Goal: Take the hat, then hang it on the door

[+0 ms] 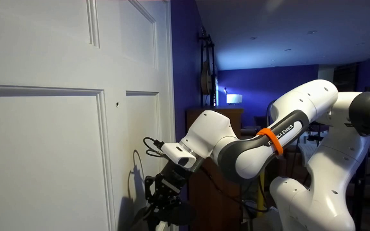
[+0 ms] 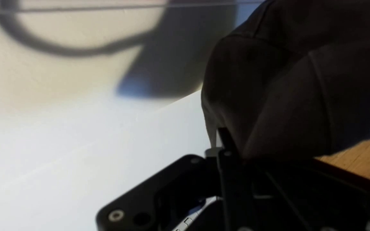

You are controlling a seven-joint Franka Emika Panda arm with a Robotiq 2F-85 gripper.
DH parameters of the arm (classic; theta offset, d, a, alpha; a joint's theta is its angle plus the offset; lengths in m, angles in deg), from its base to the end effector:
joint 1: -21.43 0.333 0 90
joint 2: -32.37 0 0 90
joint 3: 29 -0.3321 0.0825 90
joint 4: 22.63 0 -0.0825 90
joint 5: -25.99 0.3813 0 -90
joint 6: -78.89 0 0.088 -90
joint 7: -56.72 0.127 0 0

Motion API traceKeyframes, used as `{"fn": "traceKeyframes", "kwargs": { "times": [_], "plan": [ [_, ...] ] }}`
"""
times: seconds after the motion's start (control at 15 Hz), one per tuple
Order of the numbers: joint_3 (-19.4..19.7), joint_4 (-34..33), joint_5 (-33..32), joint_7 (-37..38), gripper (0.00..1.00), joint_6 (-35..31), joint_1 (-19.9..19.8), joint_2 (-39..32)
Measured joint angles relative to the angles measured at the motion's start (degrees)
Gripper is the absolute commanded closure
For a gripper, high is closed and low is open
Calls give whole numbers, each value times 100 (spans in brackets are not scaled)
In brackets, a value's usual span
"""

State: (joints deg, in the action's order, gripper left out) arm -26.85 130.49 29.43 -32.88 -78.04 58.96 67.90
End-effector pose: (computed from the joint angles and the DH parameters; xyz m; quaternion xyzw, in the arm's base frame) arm 0.3269 0.2287 0.5050 0.4546 0.8243 0.3135 0.1248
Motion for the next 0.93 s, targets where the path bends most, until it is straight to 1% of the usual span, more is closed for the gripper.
{"fn": "traceKeyframes", "kwargs": {
  "times": [0.27, 0.4, 0.47, 0.6, 0.8, 0.93],
  "plan": [
    [1, 0, 46, 36, 97, -7, 13, 2],
    [1, -1, 116, 155, 97, -36, 90, 13],
    [1, -1, 123, 187, 99, -41, 114, 17],
    [15, -1, 146, 235, 99, -42, 126, 13],
    [206, -1, 653, 464, 99, -151, 362, -55],
    [220, -2, 892, 866, 99, -362, 433, -126]
  ]
}}
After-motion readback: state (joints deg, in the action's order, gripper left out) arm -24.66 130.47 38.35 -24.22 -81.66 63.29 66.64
